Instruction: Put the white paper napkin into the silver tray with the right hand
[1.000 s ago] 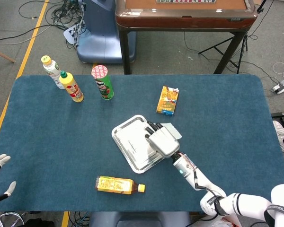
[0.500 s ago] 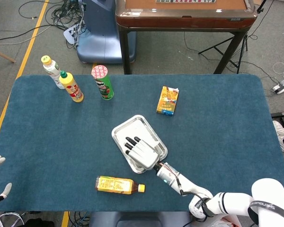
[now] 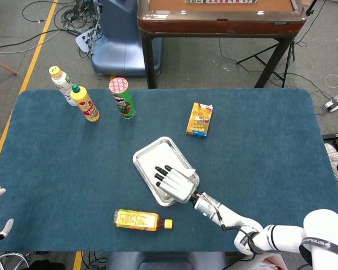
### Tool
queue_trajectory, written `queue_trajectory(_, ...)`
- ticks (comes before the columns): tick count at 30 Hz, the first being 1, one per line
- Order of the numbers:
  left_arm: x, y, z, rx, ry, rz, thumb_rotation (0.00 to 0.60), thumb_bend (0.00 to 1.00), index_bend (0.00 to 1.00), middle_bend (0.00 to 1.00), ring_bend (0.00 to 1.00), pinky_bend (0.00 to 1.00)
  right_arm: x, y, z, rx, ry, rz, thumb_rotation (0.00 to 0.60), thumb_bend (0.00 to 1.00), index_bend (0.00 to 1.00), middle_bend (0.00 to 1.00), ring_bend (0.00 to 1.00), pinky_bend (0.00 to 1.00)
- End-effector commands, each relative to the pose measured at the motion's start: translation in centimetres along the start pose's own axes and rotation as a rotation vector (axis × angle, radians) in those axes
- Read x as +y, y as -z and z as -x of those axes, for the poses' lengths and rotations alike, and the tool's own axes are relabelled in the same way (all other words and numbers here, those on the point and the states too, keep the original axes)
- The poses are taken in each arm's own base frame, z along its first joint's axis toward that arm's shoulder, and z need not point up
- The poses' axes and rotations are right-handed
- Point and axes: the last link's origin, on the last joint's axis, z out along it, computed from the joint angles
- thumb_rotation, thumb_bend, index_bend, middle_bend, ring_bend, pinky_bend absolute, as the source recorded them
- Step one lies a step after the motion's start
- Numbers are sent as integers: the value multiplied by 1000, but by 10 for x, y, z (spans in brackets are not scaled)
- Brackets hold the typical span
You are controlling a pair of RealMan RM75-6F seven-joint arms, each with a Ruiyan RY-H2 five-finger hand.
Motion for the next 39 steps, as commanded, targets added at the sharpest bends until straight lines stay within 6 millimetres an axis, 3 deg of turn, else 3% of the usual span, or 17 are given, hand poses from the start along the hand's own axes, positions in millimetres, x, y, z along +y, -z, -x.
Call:
queue_trajectory(1,0,0,0,0,0,-3,600,274,181,157,149,0,1,1,6,-10,2,-18,600,451,556,297,134,327)
queue_trajectory(10,-2,1,1,-3,-3,-13,600,274,181,157,149,0,5,3,14,-10,10,-44,600,451,556,297,134,326)
queue_trajectory(13,-2,1,1,-2,-4,-16,600,274,181,157,149,0,7,5,17,-14,6,-42,600,411,548,297,134,326)
queue_trajectory(26,0,0,1,-5,-9,-14,600,274,181,157,149,0,14,14,26,-36,-6,-21,600,304,408,262,134,317)
queue_trajectory(33,1,-1,2,-8,-12,-12,600,274,181,157,149,0,15,7,27,-34,-23,-16,600,227,373,247,134,307)
queue_trajectory(39,1,-1,2,-8,-15,-13,600,274,181,157,149,0,10,-1,26,-19,-32,-23,600,220,368,246,134,305)
